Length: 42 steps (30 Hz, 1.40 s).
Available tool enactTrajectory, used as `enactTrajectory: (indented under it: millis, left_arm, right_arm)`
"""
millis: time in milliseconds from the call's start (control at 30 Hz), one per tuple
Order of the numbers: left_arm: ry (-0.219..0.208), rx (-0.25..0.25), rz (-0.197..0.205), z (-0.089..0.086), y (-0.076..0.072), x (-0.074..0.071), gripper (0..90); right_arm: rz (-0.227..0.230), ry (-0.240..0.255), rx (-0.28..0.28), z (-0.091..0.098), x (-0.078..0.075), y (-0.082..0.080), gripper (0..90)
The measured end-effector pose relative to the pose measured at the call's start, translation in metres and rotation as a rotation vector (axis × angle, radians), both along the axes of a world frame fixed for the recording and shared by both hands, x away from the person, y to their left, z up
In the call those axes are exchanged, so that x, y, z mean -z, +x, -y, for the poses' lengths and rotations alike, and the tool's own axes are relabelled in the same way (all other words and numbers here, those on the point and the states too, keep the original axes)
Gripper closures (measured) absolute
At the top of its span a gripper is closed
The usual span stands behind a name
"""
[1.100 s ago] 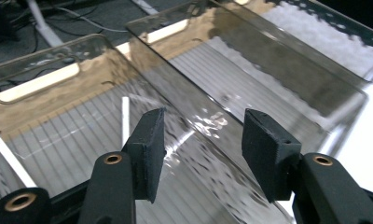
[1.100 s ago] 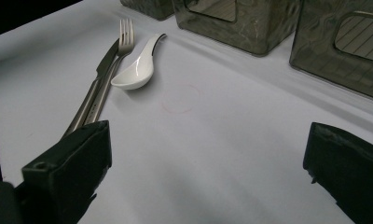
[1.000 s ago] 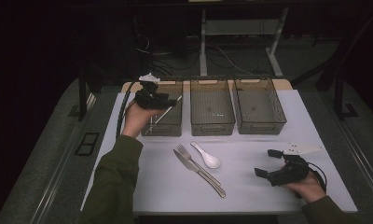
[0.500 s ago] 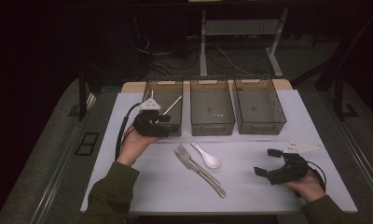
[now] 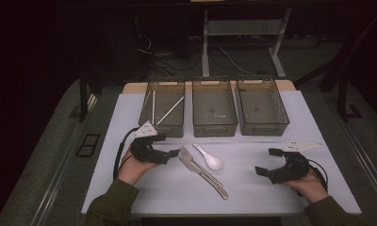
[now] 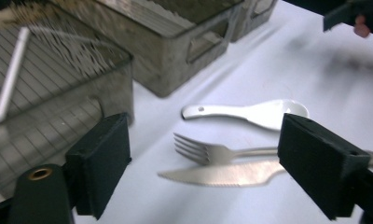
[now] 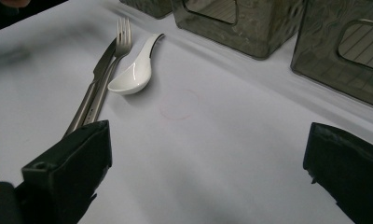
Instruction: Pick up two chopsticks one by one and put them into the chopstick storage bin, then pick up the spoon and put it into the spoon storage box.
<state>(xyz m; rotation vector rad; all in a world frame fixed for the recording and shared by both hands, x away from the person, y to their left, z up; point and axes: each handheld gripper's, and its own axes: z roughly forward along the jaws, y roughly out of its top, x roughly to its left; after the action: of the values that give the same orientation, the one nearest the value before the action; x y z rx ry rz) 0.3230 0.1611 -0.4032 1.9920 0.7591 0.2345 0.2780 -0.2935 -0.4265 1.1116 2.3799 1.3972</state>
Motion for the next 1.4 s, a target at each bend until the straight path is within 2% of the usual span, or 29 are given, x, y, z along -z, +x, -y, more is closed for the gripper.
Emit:
enactTrajectory:
  millis: [200, 267, 500, 567, 633, 700, 867, 1200, 1400]
  left_arm:
    - [-0.012, -0.004, 0.011, -0.002, -0.012, 0.006, 4.3]
    - [0.0, -0.005, 0.009, -0.001, -0.016, 0.008, 0.4]
    - [0.009, 0.012, 0.0, -0.001, -0.028, 0.015, 0.0]
    - [0.027, 0.015, -0.006, 0.0, -0.029, 0.017, 0.0]
    - [0.029, 0.019, -0.02, 0.001, -0.031, 0.018, 0.0]
    - [0.04, 0.017, -0.002, 0.001, -0.032, 0.019, 0.0]
    - [0.062, 0.002, -0.006, 0.001, -0.033, 0.021, 0.0]
    - [0.045, 0.03, -0.012, 0.006, -0.033, 0.022, 0.0]
    - [0.03, 0.037, -0.018, 0.007, -0.03, 0.023, 0.0]
  right_arm:
    - [0.002, -0.009, -0.004, -0.006, -0.002, 0.003, 1.0]
    - [0.002, -0.008, -0.003, -0.008, -0.002, 0.005, 1.0]
    - [-0.001, -0.002, -0.009, -0.016, -0.005, 0.009, 1.0]
    - [-0.004, -0.002, -0.014, -0.019, -0.005, 0.011, 1.0]
    - [-0.013, 0.003, -0.018, -0.022, -0.006, 0.014, 1.0]
    - [-0.015, -0.003, -0.022, -0.027, -0.006, 0.017, 1.0]
    - [-0.028, -0.01, -0.04, -0.04, -0.008, 0.022, 1.0]
    - [-0.035, -0.013, -0.061, -0.061, -0.009, 0.032, 1.0]
    - [-0.037, 0.002, -0.07, -0.07, -0.009, 0.037, 1.0]
